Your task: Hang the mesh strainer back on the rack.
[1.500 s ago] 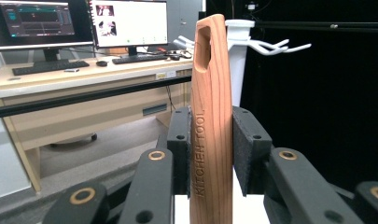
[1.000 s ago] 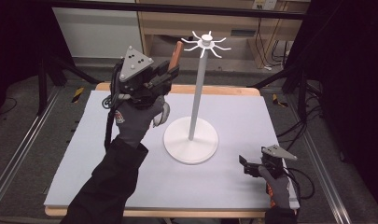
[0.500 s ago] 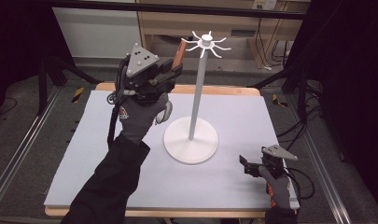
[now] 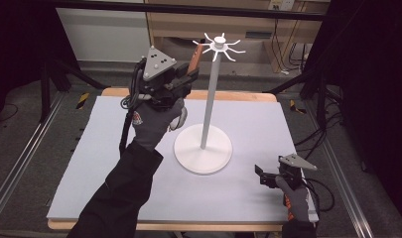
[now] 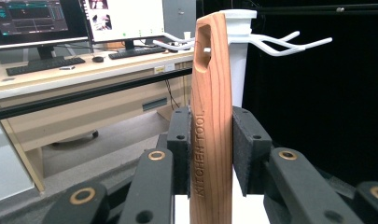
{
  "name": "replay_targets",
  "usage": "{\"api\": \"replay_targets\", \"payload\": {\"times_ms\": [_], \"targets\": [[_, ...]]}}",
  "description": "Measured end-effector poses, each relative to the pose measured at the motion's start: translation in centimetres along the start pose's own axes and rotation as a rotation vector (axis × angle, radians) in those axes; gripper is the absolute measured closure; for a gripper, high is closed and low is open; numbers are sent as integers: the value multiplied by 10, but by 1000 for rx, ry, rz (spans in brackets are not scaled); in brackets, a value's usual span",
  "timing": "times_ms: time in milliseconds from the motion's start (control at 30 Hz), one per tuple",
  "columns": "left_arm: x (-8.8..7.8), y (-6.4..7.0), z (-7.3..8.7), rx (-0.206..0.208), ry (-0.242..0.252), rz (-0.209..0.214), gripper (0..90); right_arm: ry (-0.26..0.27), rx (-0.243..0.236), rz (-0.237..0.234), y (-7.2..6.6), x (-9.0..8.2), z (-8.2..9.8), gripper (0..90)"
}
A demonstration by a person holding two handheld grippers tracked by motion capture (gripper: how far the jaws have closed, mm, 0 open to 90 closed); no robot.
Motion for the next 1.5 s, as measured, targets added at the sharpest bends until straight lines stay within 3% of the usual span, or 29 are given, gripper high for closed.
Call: {"api": "replay_targets", "payload": {"times_ms": [567,1000,1100,1233,1500], "targets": [[10,3,5,-2,-8,9,701,4,4,-5,1,0,0,14],[12,2,10,27,-10,-8,693,-3,2,-4,0,0,0,14],[10,0,10,14,5,11,595,-2,2,-3,0,0,0,14],[6,-3,13,10,-23,14,546,-3,0,0,1,0,0,14],[-9,-16,21,-20,-20,40,490,-6,-2,3,0,1,1,14]]}}
Point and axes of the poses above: each handheld gripper's, and its own axes: x roughly forward along the jaws, z roughly out of its underside, y roughly to its right, the point moved 1 cm from there along x, roughly forward along the jaws, and after that the axes turned 6 degrees about -x, right-handed, at the moved point
